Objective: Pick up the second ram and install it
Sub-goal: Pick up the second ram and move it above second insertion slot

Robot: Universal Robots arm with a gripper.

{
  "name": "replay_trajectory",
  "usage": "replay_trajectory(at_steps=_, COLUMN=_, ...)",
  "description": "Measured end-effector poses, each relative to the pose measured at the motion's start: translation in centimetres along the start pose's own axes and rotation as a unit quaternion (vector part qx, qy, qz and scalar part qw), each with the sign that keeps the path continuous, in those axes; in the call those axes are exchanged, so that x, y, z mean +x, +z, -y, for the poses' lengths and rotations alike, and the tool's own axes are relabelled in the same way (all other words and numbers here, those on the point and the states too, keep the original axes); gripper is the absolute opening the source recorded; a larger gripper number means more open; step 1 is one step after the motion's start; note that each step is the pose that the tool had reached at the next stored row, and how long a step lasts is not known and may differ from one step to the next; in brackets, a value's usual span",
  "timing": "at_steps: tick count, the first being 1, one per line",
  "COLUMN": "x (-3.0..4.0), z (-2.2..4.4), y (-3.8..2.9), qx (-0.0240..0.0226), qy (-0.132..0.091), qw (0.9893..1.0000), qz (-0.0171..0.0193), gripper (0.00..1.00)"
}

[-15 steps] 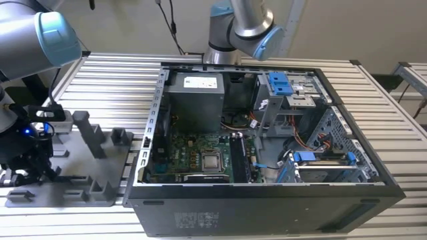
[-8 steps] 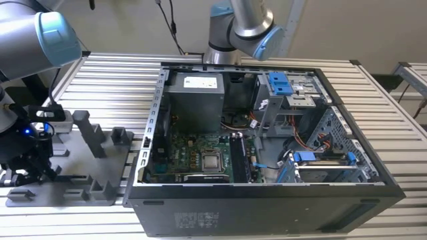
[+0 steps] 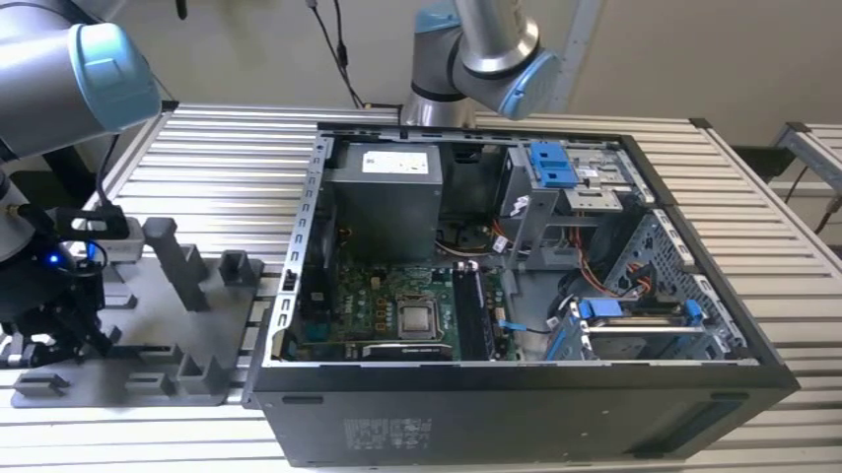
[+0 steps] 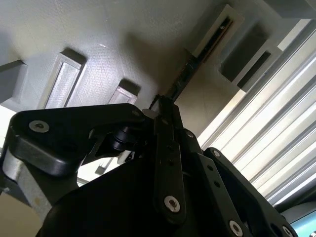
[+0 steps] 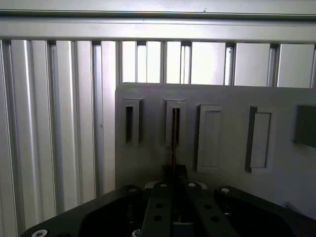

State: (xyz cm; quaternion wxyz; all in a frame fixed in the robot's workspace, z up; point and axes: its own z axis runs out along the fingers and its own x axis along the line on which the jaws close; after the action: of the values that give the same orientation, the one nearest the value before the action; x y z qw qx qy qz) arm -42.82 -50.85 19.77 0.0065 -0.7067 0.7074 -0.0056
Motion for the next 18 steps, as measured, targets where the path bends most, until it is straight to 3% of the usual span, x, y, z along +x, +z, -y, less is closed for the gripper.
replay_trajectory(at_steps=18, x=-0.01, z=0.03, y=-2.13, qx=-0.0001, qy=0.0, qw=1.0, qz=-0.0001, gripper=0.14)
